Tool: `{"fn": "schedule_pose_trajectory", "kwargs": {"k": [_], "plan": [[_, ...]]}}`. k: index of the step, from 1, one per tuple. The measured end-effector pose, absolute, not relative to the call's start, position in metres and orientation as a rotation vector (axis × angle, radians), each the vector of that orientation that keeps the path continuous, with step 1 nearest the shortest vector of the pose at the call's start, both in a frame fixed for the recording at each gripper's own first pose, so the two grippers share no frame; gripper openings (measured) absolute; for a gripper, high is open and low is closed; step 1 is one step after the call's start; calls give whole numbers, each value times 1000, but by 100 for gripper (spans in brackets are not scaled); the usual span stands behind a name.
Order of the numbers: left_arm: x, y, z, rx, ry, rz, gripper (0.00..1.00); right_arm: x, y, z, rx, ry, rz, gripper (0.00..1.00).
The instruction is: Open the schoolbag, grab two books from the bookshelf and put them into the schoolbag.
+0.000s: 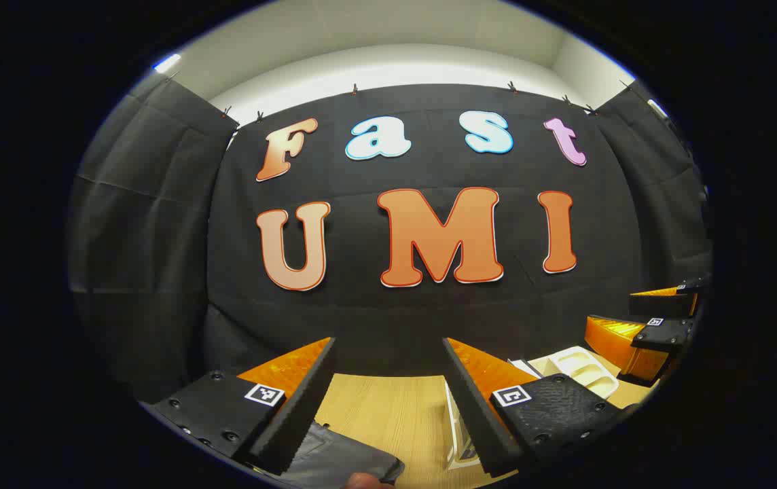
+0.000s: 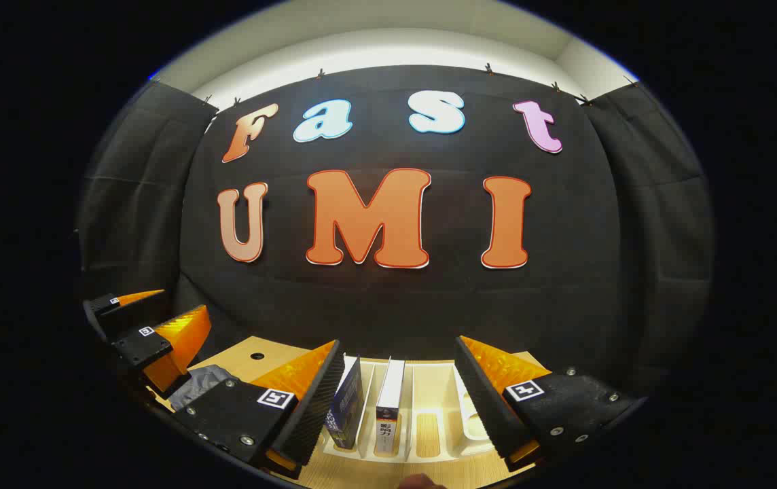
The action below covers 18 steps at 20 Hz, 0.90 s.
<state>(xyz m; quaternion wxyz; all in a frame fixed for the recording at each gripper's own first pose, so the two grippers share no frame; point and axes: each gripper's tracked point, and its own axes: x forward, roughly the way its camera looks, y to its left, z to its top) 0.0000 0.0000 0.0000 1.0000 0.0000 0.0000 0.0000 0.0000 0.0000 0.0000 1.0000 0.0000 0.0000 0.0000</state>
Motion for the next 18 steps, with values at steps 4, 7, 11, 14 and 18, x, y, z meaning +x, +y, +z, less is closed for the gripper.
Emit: {"fn": "schedule_pose_trajectory", "kwargs": {"k": [4,7,11,14,18], "plan": [[0,0,1,7,-1,-4,95,-2,0,0,-1,-1,-1,97],[-1,0,0,15,-3,-6,95,-1,-1,-1,8,1,1,97],[-2,0,0,23,-3,-9,95,-1,2,-4,12,12,14,97],[-1,0,0,22,-7,-8,96,-1,7,-4,7,14,30,97],[-1,3,2,31,-10,-3,96,-1,11,-2,-9,5,41,97]]}}
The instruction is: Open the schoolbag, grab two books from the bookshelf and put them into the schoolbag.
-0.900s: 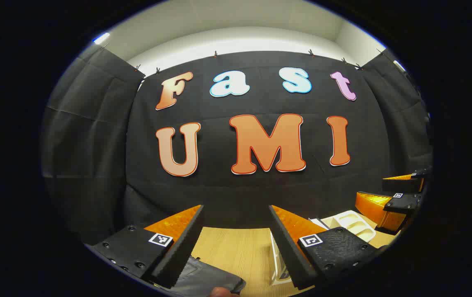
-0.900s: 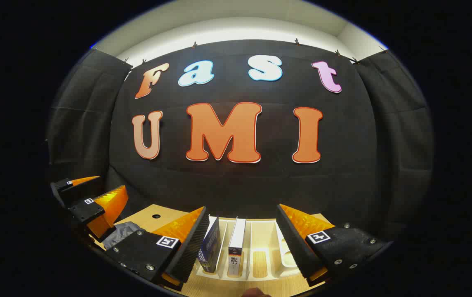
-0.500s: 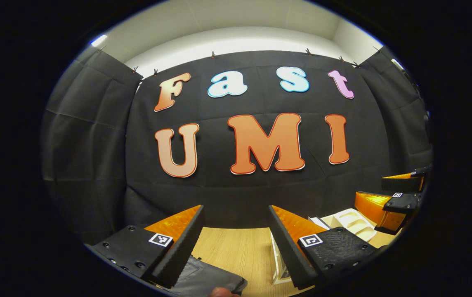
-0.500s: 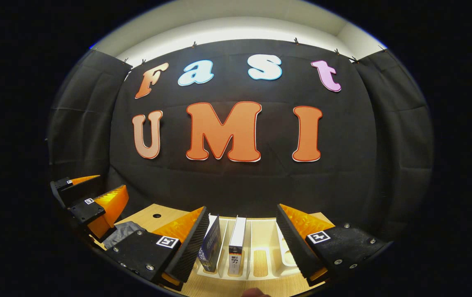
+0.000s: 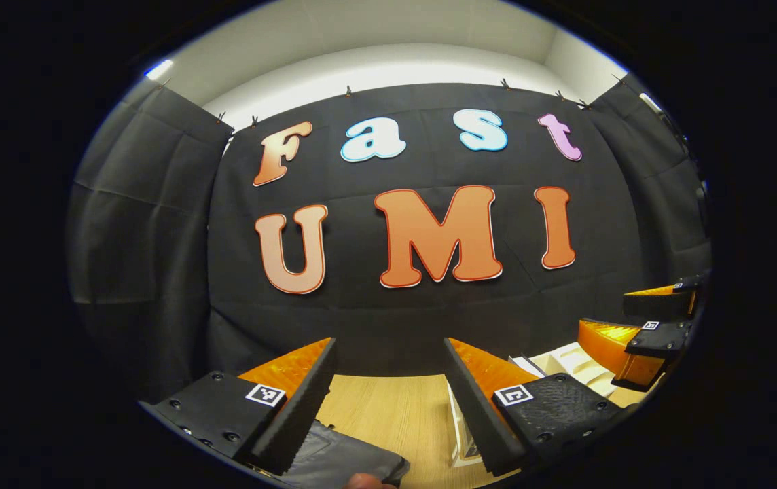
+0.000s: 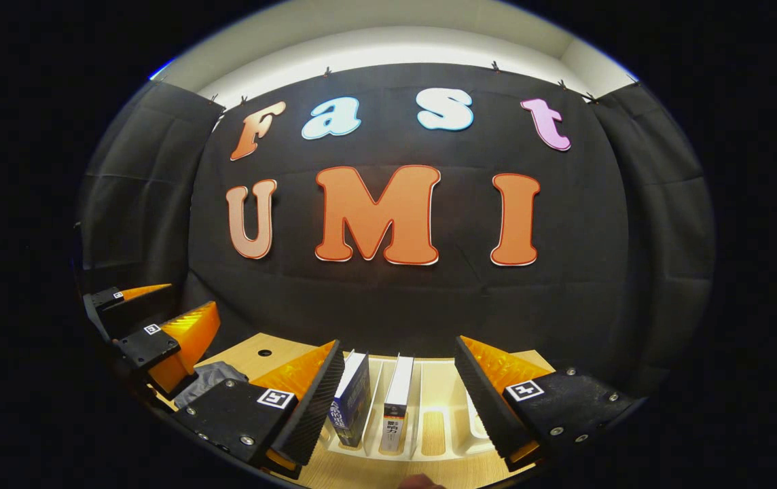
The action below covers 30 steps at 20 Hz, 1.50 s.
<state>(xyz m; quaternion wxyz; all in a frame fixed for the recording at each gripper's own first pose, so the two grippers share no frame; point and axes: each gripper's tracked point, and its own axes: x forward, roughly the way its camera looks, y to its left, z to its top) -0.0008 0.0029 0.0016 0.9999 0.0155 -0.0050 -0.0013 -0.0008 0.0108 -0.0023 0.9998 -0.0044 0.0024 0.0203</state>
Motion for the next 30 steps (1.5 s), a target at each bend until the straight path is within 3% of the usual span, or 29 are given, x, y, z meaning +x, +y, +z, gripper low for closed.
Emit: {"fn": "schedule_pose_trajectory", "kwargs": {"k": [16,30], "plan": [[2,11,-14,123,12,23,96,4,-8,-14,-6,21,14,97],[-24,29,-182,580,345,56,97,3,-56,-44,32,88,-15,97]]}}
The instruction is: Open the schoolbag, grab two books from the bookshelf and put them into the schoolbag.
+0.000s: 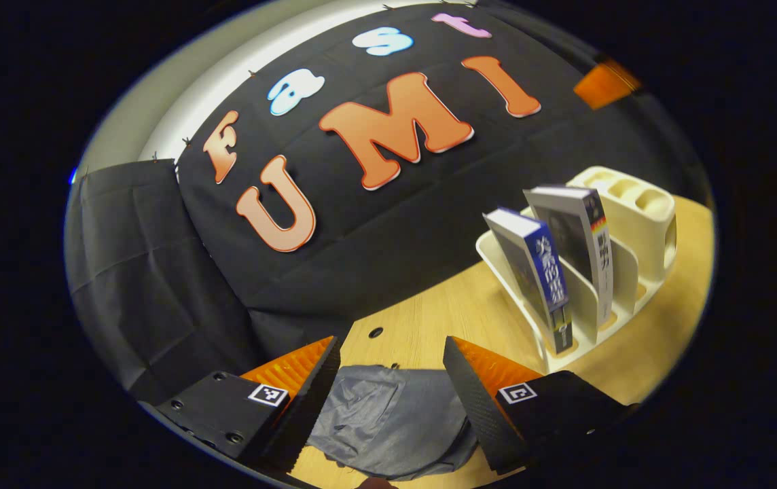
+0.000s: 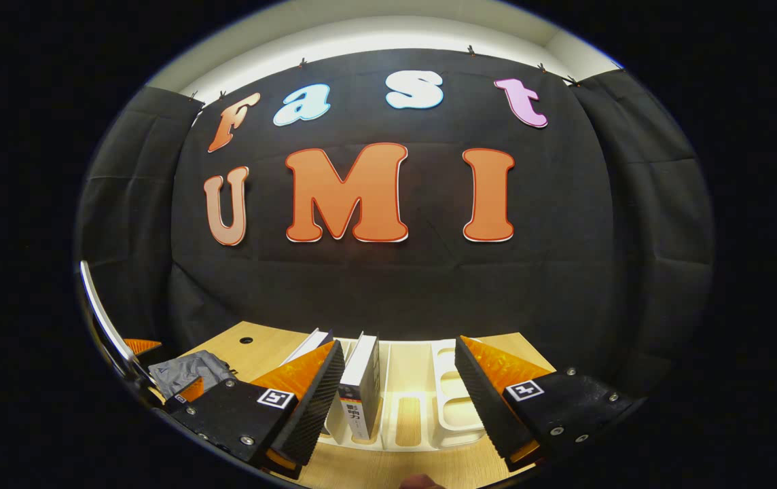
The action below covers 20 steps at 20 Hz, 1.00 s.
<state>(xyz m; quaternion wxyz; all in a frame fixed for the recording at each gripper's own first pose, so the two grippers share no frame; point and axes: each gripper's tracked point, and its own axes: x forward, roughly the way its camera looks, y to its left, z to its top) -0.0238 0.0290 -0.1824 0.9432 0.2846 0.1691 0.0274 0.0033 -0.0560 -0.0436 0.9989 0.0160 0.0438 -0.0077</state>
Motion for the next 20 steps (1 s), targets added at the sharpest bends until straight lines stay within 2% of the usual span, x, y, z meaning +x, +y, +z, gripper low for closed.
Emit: {"fn": "schedule_pose_trajectory", "kwargs": {"k": [7,11,20], "plan": [[-55,33,-249,820,480,23,96,3,-77,-57,25,117,-15,97],[-68,32,-275,857,548,23,96,2,-86,-61,12,120,1,97],[-80,47,-302,1003,626,114,95,0,-114,-67,4,120,39,97]]}}
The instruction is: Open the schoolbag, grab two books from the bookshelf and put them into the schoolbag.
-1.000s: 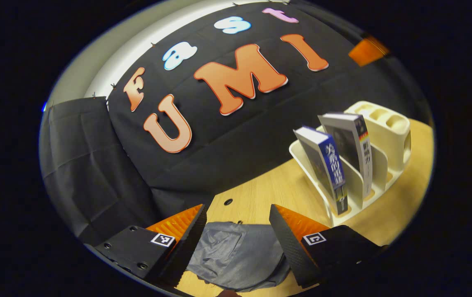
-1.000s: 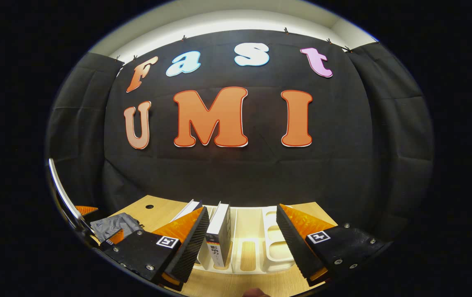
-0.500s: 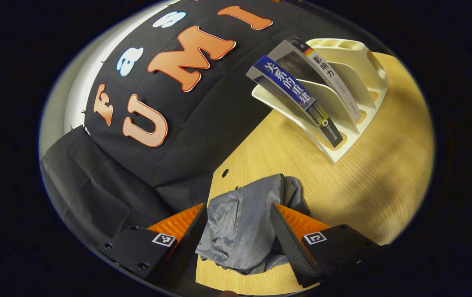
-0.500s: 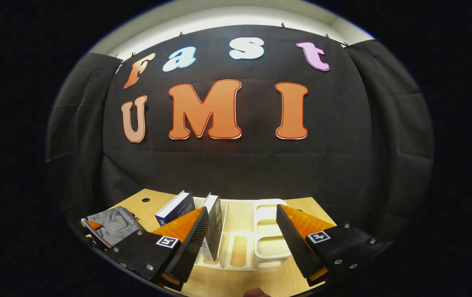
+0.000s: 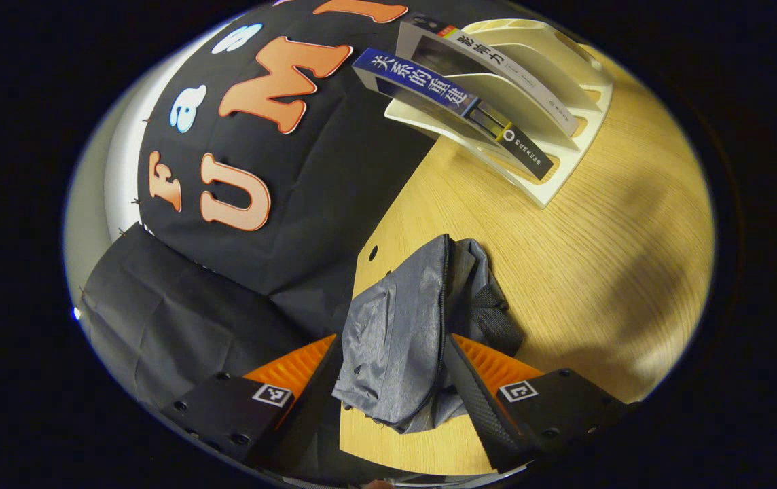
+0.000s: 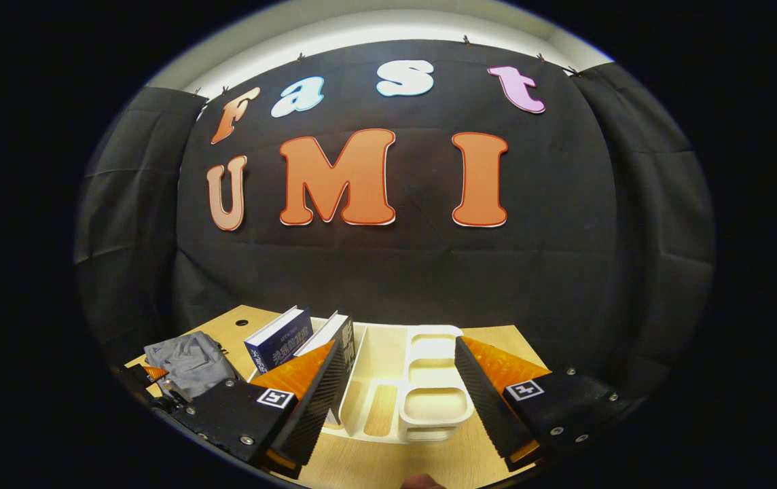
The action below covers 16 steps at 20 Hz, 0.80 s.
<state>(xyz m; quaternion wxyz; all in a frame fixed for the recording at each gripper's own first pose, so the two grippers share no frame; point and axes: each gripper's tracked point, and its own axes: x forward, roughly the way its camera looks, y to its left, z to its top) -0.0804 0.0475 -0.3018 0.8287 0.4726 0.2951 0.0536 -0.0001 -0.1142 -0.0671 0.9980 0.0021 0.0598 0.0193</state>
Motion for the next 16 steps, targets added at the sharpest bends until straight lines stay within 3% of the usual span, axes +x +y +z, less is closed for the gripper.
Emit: {"fn": "schedule_pose_trajectory", "kwargs": {"k": [3,8,16], "plan": [[-76,51,-310,1030,644,130,94,0,-123,-68,2,116,39,97],[-79,56,-328,1068,707,133,84,1,-132,-66,19,105,24,97],[-61,91,-292,1045,624,175,75,4,-113,-69,10,125,-10,97]]}}
